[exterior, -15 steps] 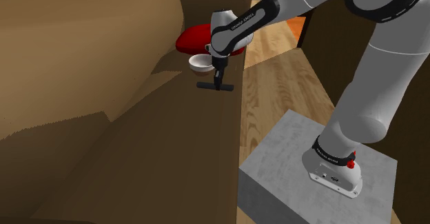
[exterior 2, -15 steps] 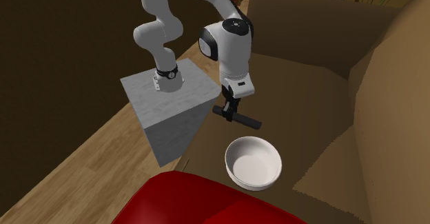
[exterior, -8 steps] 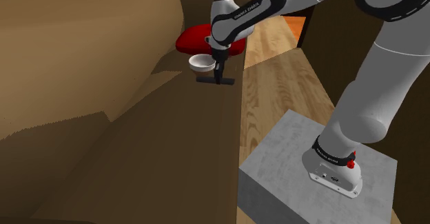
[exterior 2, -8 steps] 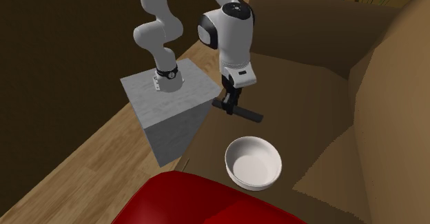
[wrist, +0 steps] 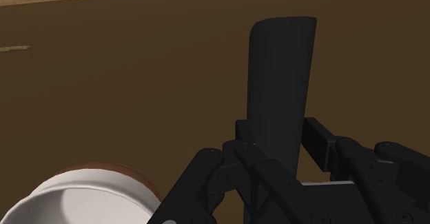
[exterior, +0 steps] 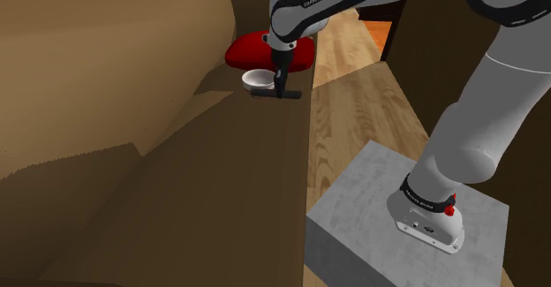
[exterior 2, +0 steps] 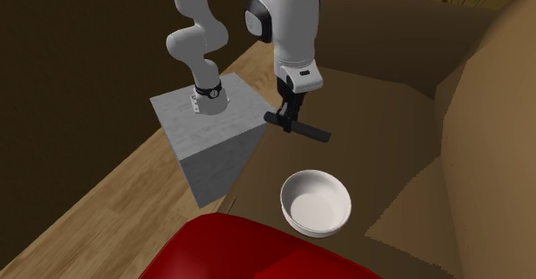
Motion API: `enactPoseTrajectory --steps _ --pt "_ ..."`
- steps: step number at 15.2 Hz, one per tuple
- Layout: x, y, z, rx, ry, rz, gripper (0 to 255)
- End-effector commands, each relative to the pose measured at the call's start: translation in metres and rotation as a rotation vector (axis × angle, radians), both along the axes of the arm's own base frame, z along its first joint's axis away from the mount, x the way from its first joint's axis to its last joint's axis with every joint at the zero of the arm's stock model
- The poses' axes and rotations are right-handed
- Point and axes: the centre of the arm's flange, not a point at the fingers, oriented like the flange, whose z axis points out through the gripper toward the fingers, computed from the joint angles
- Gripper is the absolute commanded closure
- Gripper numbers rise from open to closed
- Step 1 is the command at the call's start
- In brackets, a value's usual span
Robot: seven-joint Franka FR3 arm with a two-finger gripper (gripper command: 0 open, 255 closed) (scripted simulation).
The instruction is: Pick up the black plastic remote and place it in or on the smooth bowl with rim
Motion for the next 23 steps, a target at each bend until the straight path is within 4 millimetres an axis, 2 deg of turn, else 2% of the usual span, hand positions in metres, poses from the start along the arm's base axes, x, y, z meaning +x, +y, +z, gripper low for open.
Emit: enactPoseTrajectory --steps 1,13,23 --pt "0.001 0.000 0.010 0.000 0.000 0.000 255" --pt "0.001 0.000 0.073 0.000 0.000 0.000 255" --pt "0.119 -0.059 0.066 0.000 0.000 0.000 255"
